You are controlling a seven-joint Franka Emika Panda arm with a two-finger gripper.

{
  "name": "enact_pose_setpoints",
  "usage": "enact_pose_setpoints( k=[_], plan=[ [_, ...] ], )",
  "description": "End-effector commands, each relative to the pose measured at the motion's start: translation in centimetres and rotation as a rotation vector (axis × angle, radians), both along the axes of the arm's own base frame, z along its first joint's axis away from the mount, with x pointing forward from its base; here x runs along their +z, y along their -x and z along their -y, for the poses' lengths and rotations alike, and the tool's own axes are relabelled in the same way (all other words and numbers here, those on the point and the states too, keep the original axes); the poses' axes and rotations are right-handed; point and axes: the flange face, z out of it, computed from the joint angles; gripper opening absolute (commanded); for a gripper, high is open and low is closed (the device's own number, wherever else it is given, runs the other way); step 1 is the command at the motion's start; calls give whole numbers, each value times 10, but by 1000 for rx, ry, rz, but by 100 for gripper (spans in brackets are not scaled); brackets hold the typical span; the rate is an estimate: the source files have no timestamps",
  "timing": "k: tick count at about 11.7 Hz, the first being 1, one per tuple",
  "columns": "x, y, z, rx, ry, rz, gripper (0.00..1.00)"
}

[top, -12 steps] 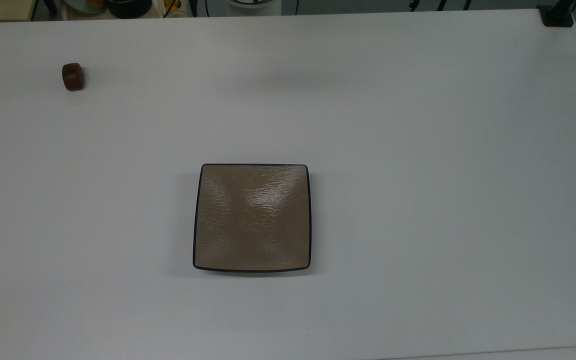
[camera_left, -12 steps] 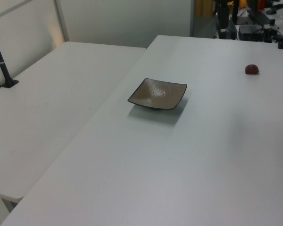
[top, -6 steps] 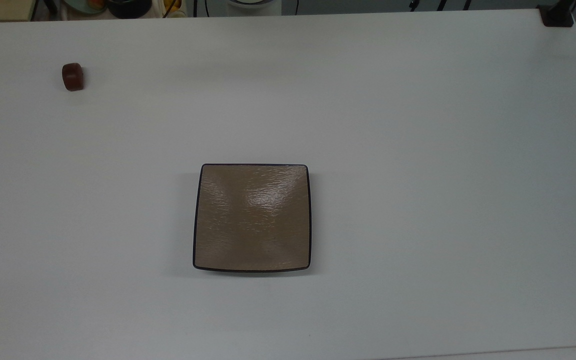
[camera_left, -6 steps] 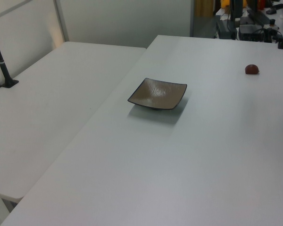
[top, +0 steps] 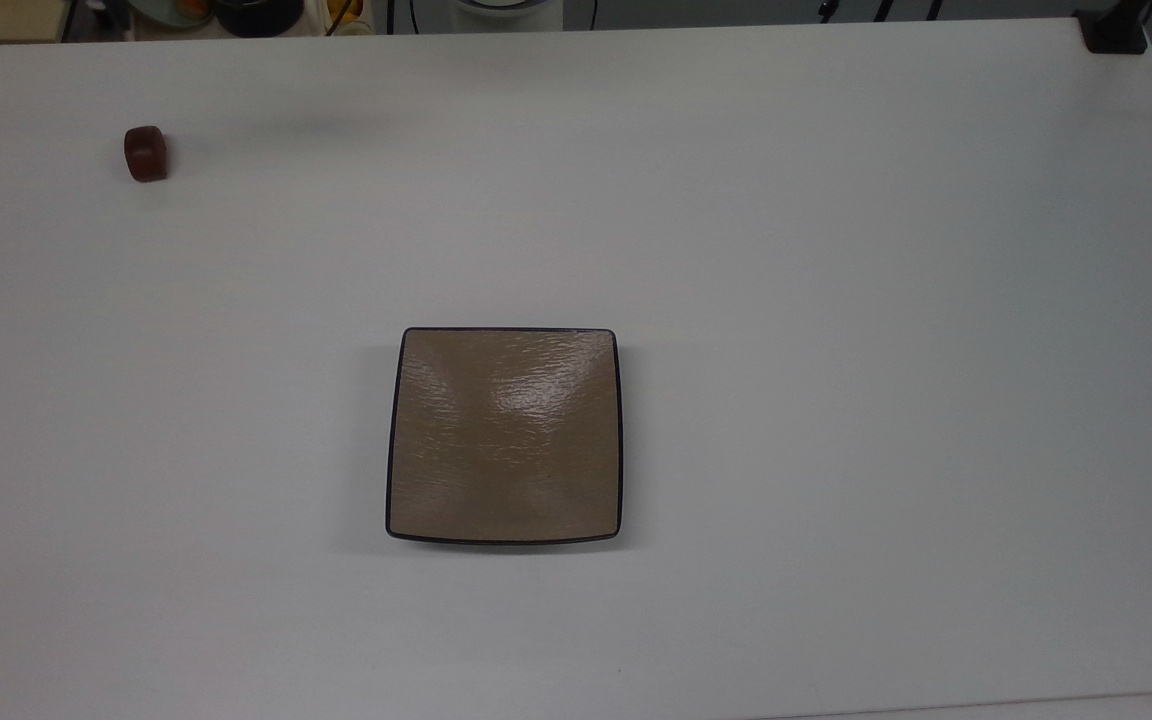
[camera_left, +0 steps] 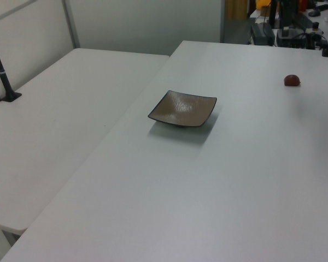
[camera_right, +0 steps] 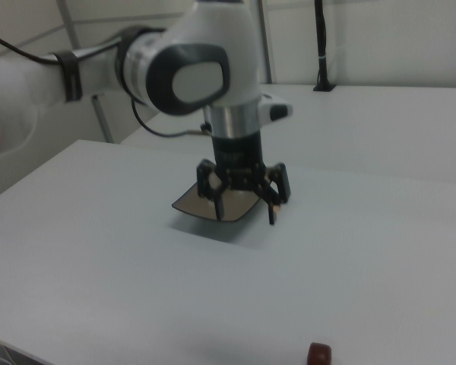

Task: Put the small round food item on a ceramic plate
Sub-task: 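Lower the open gripper over the small reddish-brown food item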

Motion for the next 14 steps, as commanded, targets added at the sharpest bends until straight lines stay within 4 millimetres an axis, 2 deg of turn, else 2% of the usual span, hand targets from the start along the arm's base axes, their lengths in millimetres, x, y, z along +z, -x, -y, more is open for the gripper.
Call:
enact_pose_setpoints(
  k=[1,5,6,7,11,14],
  plan=[
    [-57,23,32,43,69,-33,100],
    [-117,50,80,34,124,3,100],
    [-124,53,84,39,129,16,100],
    [-143,54,85,47,132,18,100],
    [-189,53,96,44,163,54,100],
    [-211,52,106,74,174,51,100]
  ],
)
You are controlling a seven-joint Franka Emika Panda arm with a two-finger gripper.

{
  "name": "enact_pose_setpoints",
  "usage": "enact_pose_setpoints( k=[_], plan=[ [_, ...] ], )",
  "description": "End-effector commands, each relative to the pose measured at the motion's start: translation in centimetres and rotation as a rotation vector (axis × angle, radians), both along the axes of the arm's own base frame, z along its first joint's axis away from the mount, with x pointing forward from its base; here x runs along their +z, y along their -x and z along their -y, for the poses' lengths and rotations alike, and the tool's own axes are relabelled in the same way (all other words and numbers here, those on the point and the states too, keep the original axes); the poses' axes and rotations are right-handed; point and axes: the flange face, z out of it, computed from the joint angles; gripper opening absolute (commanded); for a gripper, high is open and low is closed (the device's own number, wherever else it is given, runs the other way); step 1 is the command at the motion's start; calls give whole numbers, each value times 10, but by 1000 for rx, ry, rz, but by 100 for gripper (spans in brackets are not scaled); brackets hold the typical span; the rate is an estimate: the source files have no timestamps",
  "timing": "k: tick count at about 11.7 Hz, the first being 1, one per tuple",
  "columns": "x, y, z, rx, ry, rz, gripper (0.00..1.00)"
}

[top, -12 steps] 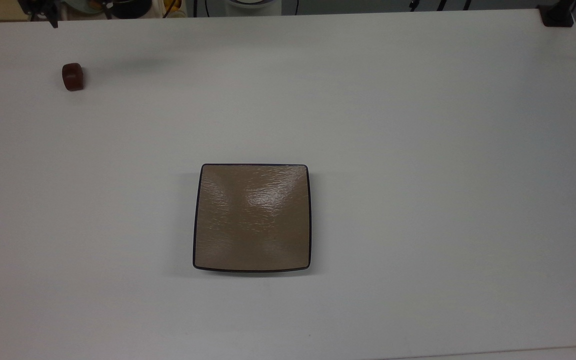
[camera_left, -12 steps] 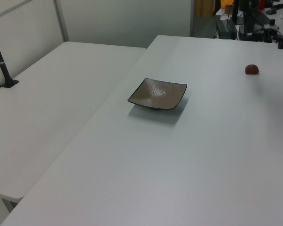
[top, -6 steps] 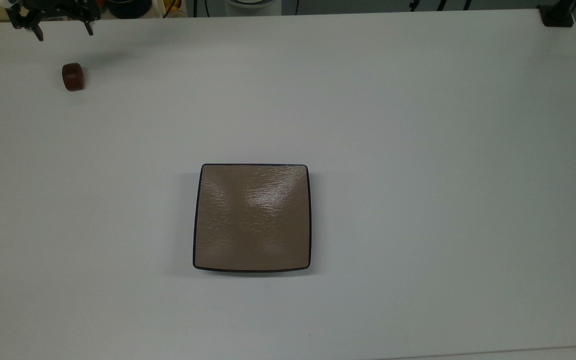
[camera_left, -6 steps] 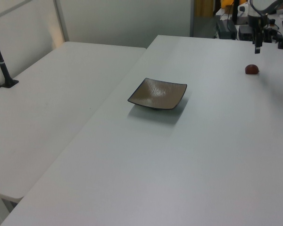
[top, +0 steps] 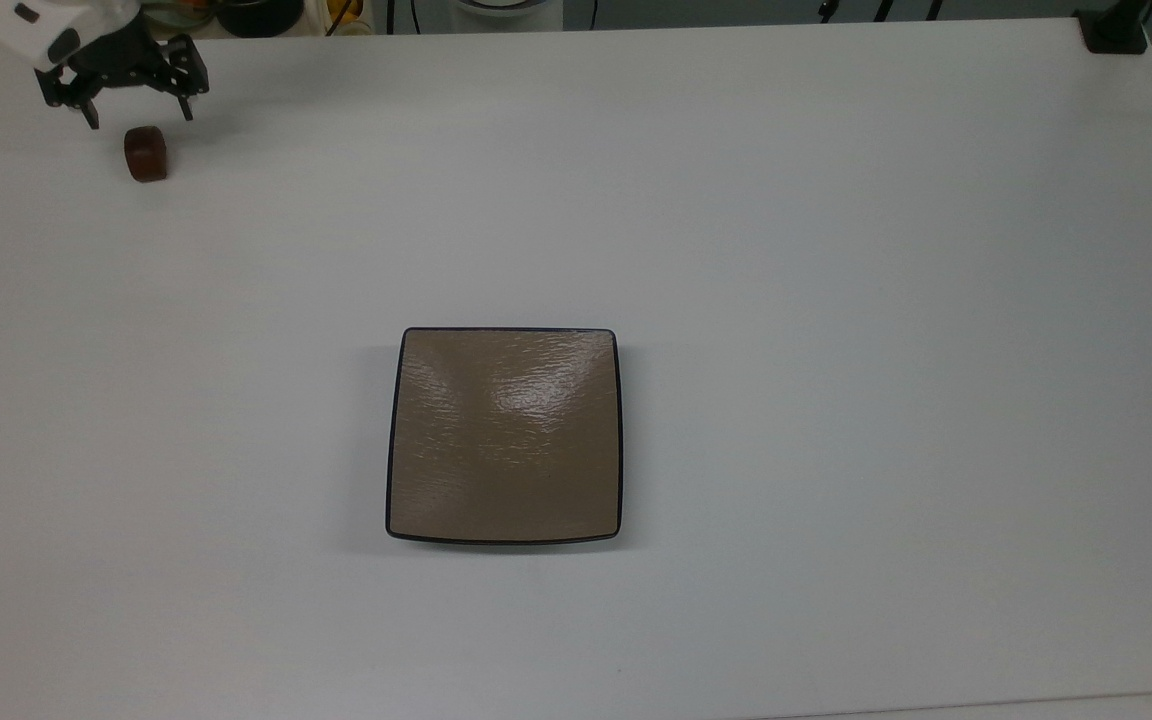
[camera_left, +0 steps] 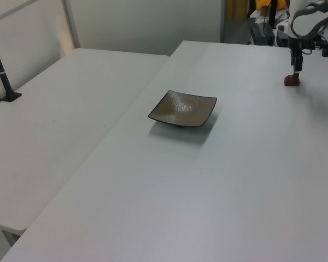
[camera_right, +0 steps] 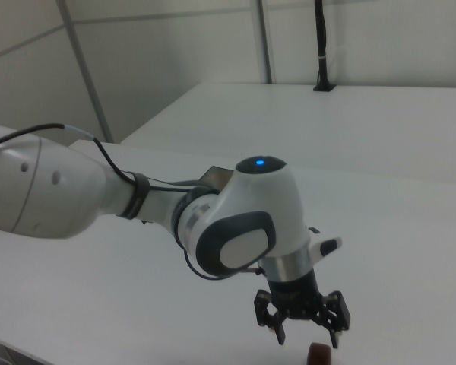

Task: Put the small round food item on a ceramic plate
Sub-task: 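Lower the open gripper over the small reddish-brown food item, then close the gripper on the food item and lift it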

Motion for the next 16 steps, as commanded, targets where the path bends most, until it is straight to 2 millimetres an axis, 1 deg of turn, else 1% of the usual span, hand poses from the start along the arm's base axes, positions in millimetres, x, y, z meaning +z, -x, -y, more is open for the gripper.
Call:
enact_pose_setpoints(
  k=[1,3,4,5,7,9,10,12,14,15,16],
  plan=[
    [-28,1,10,54,24,-8,100],
    [-36,1,17,50,36,4,99],
    [-42,0,16,52,34,-5,96],
    [-48,0,16,52,31,-16,87],
    [-51,0,16,51,31,-20,72],
    [-51,0,16,46,28,-20,52],
    [-51,0,15,34,24,-15,39],
    [-45,-2,14,24,22,-6,20],
    [-37,-6,9,28,24,4,19],
    [-30,-7,7,28,26,15,20],
    [-15,-13,3,37,29,27,20]
  ],
)
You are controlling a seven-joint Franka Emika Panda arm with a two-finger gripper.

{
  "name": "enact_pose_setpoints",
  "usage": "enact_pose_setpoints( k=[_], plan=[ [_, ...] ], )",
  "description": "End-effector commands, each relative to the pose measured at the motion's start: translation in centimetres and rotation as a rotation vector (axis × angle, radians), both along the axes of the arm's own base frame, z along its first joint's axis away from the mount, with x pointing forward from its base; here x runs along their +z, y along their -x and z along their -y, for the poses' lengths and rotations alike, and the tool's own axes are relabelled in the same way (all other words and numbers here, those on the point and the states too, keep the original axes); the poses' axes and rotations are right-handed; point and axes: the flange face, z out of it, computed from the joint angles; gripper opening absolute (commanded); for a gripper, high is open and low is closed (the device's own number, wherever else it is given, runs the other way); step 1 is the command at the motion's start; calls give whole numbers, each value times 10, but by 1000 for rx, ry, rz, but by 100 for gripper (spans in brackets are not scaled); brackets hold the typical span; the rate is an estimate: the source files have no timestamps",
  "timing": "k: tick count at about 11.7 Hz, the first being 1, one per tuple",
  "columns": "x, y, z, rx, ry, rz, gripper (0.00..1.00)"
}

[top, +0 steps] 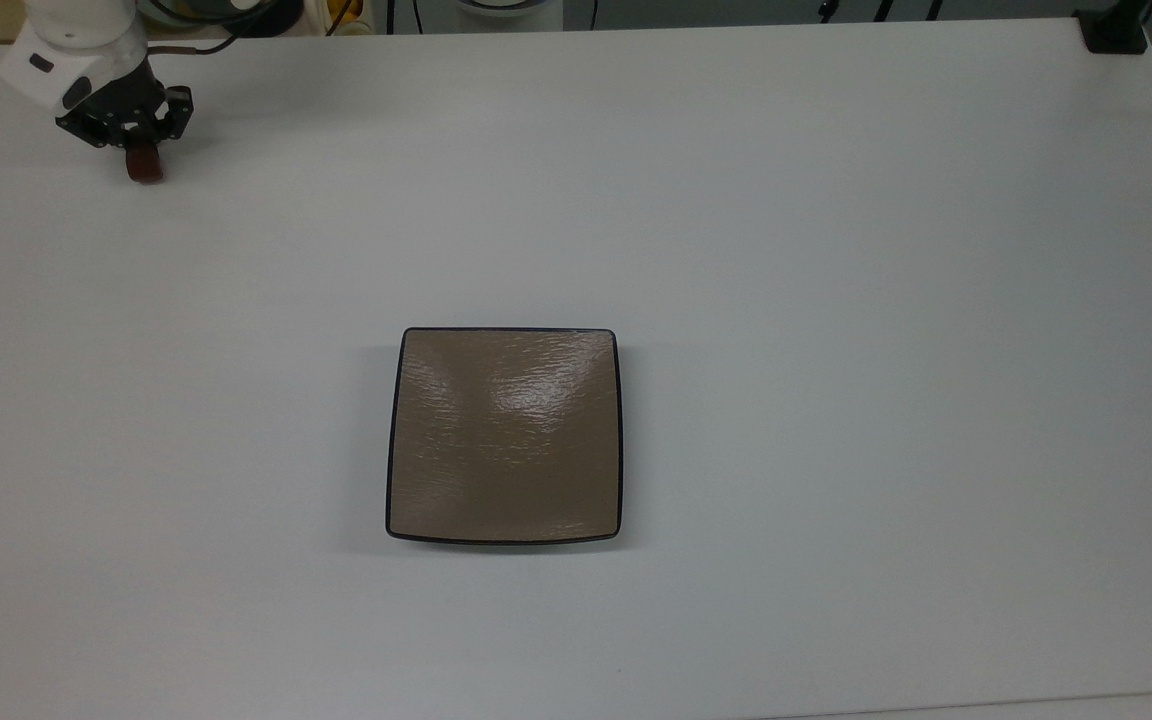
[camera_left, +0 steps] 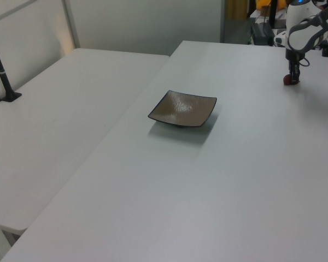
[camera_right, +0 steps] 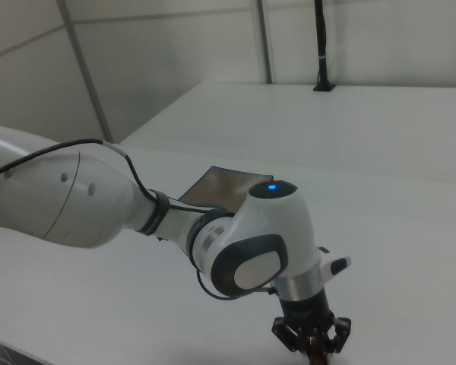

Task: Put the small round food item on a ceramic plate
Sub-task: 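Close the gripper on the food item and lift it, then carry the held food item over to the brown square plate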

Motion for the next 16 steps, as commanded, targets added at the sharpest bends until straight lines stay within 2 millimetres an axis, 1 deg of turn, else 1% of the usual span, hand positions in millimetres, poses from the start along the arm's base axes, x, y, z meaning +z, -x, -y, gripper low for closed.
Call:
enact_pose_setpoints(
  k=[1,3,4,5,6,7,9,10,12,13,14,15,16],
  plan=[
    [45,-14,-15,15,0,25,21],
    [93,-29,-29,38,1,42,23],
    [122,-41,-34,50,6,46,26],
    [156,-55,-42,57,5,30,26],
    [184,-66,-58,75,0,14,26],
    [204,-74,-74,83,-6,12,26],
    [237,-90,-106,46,-26,55,26],
    [247,-94,-120,45,-34,63,26],
    [277,-101,-156,69,-47,47,26],
    [282,-106,-175,52,-64,59,26],
    [282,-109,-186,33,-79,68,26],
    [285,-116,-204,3,-87,92,26],
    [284,-122,-215,-15,-90,99,26]
  ],
)
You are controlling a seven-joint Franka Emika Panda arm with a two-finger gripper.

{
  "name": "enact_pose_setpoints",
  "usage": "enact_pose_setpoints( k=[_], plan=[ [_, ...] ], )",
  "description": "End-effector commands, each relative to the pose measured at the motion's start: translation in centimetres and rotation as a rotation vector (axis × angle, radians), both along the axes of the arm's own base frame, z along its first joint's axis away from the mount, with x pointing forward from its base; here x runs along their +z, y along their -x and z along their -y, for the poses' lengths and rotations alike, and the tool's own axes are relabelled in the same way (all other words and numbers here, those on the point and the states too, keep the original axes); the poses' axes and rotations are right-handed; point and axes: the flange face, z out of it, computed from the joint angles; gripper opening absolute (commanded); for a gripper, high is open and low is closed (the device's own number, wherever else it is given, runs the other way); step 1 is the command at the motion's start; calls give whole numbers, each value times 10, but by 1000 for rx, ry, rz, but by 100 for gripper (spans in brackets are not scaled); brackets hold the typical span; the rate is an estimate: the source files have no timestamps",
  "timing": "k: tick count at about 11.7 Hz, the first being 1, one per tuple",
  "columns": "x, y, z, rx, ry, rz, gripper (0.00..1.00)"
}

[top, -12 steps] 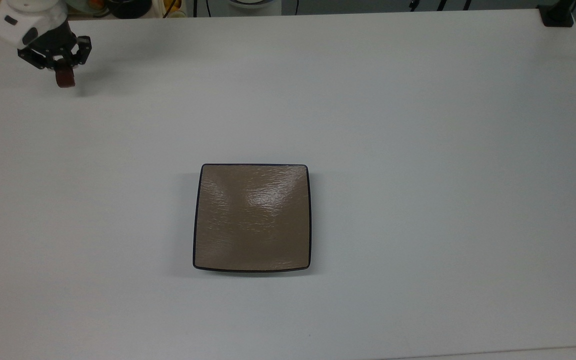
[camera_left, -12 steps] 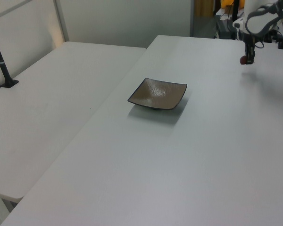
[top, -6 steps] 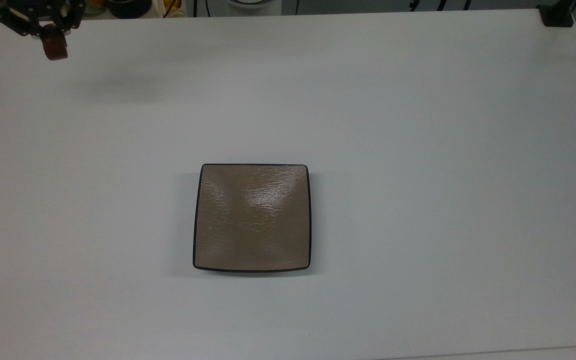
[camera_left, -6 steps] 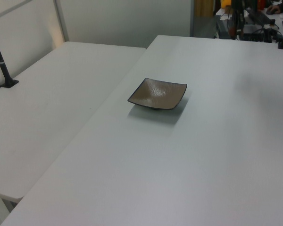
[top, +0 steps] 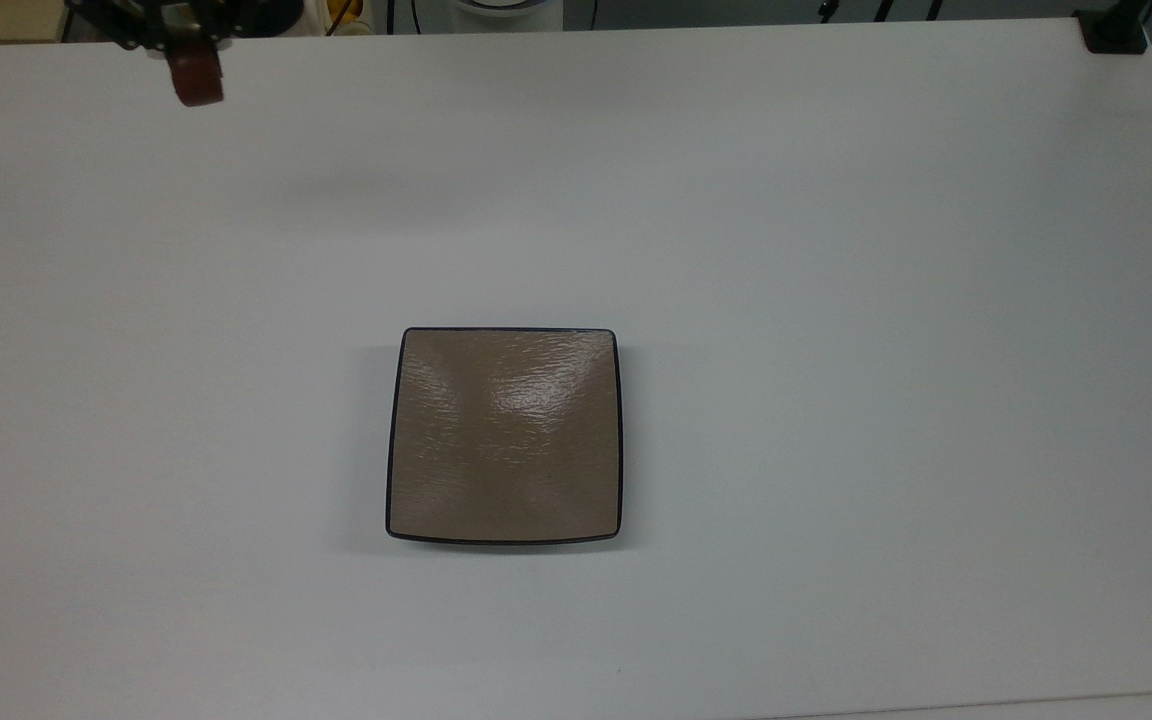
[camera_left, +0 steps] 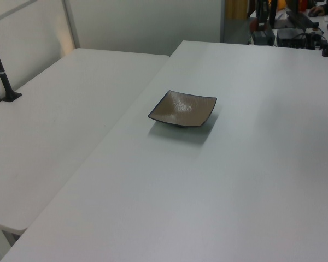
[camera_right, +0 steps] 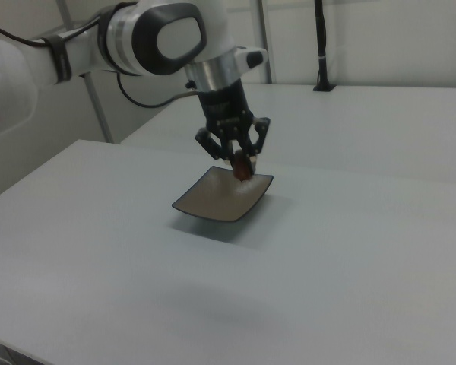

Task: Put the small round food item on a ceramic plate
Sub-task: 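Carry the held food item over to the brown square plate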

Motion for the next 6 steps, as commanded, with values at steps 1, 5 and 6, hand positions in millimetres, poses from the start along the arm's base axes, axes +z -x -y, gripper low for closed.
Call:
enact_pose_setpoints(
  k=[1,5,6],
  plan=[
    [3,-21,-41,-75,-32,21,26],
    [-27,-60,-110,-132,-68,114,26],
    [-38,-71,-121,-176,-83,151,26]
  ],
)
